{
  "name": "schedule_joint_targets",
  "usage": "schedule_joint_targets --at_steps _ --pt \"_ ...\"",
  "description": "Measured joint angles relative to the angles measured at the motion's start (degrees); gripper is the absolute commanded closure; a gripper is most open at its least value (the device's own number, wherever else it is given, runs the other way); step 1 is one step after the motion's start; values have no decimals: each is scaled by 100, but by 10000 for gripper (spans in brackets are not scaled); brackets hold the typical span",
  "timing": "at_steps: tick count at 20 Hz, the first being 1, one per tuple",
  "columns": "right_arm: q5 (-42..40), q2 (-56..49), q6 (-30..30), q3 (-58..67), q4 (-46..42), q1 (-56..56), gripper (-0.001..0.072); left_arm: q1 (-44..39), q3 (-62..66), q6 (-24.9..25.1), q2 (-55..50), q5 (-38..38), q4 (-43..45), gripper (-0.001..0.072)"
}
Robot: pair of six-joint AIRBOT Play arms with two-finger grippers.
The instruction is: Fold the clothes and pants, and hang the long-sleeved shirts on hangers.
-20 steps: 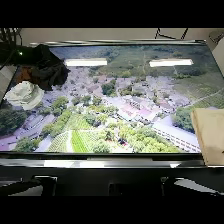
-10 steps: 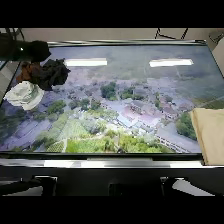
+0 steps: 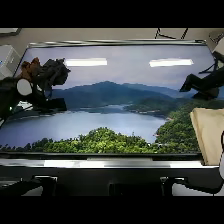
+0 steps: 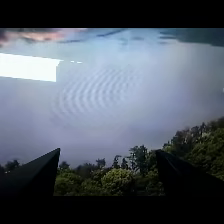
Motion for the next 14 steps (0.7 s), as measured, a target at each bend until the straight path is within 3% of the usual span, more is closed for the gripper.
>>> schedule_joint_targets --at_steps 6,14 --pt "186 -17 24 -138 -361 280 73 15 -621 -254 365 619 177 -9" --pt "238 -17 42 -155 -431 319 73 15 -715 -310 396 734 240 -9"
